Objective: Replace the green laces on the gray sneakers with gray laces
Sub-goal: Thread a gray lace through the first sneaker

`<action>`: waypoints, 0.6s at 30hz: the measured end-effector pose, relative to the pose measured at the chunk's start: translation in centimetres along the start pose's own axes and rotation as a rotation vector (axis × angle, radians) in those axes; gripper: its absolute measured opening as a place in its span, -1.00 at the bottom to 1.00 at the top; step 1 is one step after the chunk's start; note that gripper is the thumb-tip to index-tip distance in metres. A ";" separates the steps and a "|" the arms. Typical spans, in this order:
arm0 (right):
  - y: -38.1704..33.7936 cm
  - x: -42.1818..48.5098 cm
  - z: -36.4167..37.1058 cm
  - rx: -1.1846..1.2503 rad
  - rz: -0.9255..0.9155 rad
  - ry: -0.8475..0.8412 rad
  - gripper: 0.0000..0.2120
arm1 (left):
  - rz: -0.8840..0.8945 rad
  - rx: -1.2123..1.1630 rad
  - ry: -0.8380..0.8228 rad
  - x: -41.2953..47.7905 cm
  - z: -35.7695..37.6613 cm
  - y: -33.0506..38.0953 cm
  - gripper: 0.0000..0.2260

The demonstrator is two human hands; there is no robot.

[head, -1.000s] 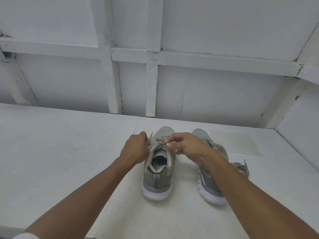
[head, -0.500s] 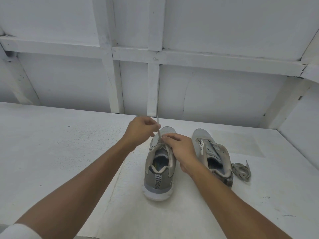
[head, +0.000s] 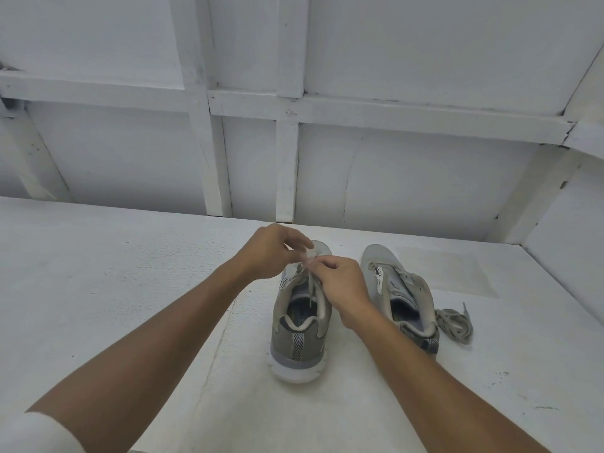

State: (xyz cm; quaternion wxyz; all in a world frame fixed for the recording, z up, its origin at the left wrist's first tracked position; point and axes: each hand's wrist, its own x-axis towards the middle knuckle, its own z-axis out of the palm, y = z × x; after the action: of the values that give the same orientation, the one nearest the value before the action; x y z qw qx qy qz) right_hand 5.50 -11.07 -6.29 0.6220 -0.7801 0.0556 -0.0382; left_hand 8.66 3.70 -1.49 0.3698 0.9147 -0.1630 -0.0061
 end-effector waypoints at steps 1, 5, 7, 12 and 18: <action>0.0 0.0 0.0 -0.011 0.001 0.000 -0.84 | 0.019 0.037 -0.016 -0.2 0.0 -0.3 -0.86; -0.1 0.0 0.0 -0.045 -0.012 -0.009 -0.80 | 0.070 0.057 0.005 -0.7 0.4 -1.2 -0.89; -0.2 0.0 0.0 -0.047 -0.010 -0.008 -0.80 | 0.096 0.084 0.014 -0.6 0.4 -1.3 -0.91; -0.2 0.0 0.1 0.012 0.025 0.001 -0.80 | 0.119 0.091 -0.030 -0.5 0.9 -1.6 -0.95; -0.2 0.2 0.4 0.028 0.077 0.091 -0.88 | 0.110 0.033 0.013 -1.6 1.7 -1.8 -0.94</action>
State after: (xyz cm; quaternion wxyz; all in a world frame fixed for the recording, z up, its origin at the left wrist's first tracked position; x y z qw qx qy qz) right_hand 5.79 -10.66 -6.19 0.6307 -0.7661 0.1134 -0.0505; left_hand 7.42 4.28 -4.16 0.3557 0.9103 -0.2104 0.0230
